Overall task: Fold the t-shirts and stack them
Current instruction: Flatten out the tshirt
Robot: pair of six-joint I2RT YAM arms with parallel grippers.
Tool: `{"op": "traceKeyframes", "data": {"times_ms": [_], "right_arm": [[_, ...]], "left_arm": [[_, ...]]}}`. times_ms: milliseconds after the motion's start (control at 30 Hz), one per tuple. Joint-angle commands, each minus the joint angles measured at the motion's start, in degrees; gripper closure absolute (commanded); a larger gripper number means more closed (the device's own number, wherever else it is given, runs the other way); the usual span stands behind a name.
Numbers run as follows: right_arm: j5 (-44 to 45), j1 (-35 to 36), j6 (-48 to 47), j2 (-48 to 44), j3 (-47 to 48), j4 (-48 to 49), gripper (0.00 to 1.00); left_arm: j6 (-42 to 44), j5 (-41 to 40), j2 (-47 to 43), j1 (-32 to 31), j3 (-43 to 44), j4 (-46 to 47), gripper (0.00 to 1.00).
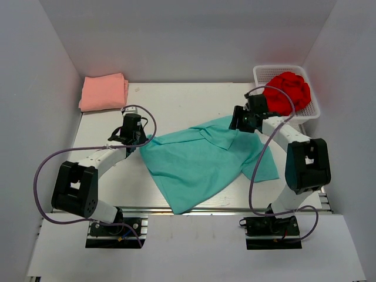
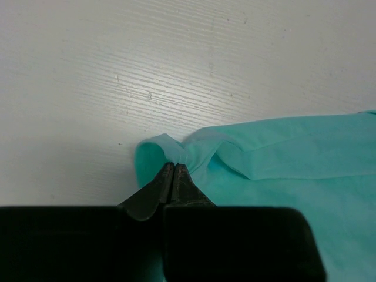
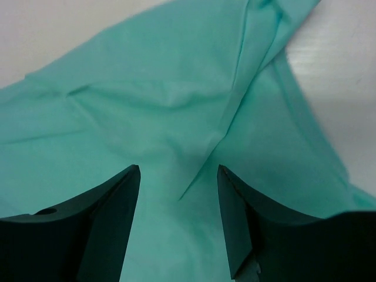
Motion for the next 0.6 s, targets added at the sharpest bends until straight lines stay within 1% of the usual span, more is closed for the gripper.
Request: {"op": "traceKeyframes", "data": {"times_ms": [0,100,200,567], "right_arm": [[-7.7,0.4,-0.1,-2.8,-5.0,3.0,0.39],[-10.8,0.9,0.4,-3.7,-9.3,4.4,0.39],[-12.4,1.6,0.0,-2.0,-10.7,4.8,0.41],[-10.4,2.4,1.2,3.4,-8.3,5.6,0.43]], "left_arm": [[0.8,2.6,-1.5,0.1,-0.7,2.4,1.0],[0.8,3.1,-0.9,0.1,-0.7,2.4,1.0],[0.8,3.7,-0.4,0.1,-1.3,2.9,1.0],[0.8,3.7,-0.9,0.1,-2.5,2.4,1.0]]}}
